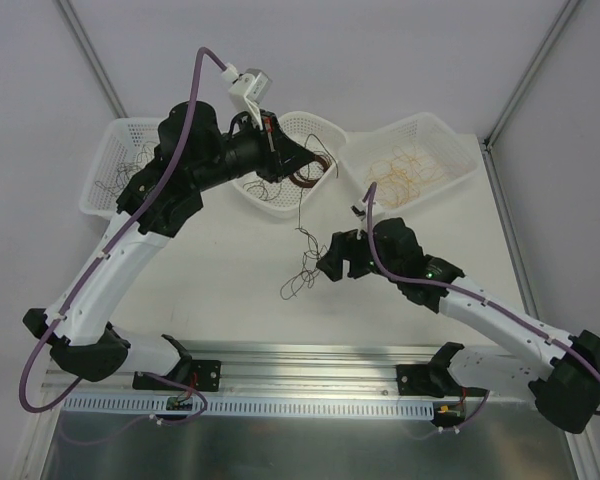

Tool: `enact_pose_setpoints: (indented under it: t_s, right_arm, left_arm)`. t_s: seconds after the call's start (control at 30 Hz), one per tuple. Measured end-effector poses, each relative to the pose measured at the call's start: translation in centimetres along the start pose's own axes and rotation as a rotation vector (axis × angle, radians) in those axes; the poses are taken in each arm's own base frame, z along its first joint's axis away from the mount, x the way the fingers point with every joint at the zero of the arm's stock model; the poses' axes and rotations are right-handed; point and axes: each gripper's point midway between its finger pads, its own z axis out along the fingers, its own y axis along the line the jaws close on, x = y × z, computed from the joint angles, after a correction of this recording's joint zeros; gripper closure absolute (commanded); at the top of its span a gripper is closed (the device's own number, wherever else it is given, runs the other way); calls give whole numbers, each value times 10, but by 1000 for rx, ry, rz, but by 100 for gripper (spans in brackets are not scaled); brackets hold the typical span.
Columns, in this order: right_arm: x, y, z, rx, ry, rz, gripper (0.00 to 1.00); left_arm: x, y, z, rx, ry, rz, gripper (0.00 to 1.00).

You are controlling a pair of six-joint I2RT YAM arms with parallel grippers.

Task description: Untangle the cables

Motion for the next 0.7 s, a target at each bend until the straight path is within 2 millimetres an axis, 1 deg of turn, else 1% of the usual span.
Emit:
enact_pose_setpoints:
  t_s: [0.07, 0.1, 0.17, 0.2, 0.33, 0.37, 0.4, 0.53, 0.57, 0.7]
  right_arm:
    - [1, 8, 11, -46, 13, 4, 20]
    - [2, 11, 16, -62, 19, 4, 23]
    - [4, 14, 23, -78, 26, 6, 28]
    - [5, 14, 27, -82, 30, 7, 32]
    - [9, 14, 42, -91, 43, 8, 39]
    - [11, 13, 46, -90, 50, 8, 44]
    - [13, 12, 50, -88, 56, 9, 46]
    - [19, 8, 64, -74, 78, 21, 50]
    - [20, 7, 66, -71, 80, 27, 53]
    - [17, -3, 78, -51, 71, 73, 58]
  left_arm:
    - [2, -2, 1, 3, 3, -9, 100]
    - [3, -3, 1, 6, 7, -14, 100]
    - [7, -2, 3, 4, 14, -23, 100]
    - [9, -3, 3, 4, 20, -26, 100]
    - [13, 3, 2, -20, 22, -34, 100]
    - [13, 2, 1, -21, 19, -36, 100]
    - [11, 1, -1, -18, 14, -37, 100]
    - [5, -5, -10, -9, -9, -46, 100]
    - [3, -7, -13, -6, -16, -46, 100]
    - [-5, -13, -24, 1, -46, -45, 100]
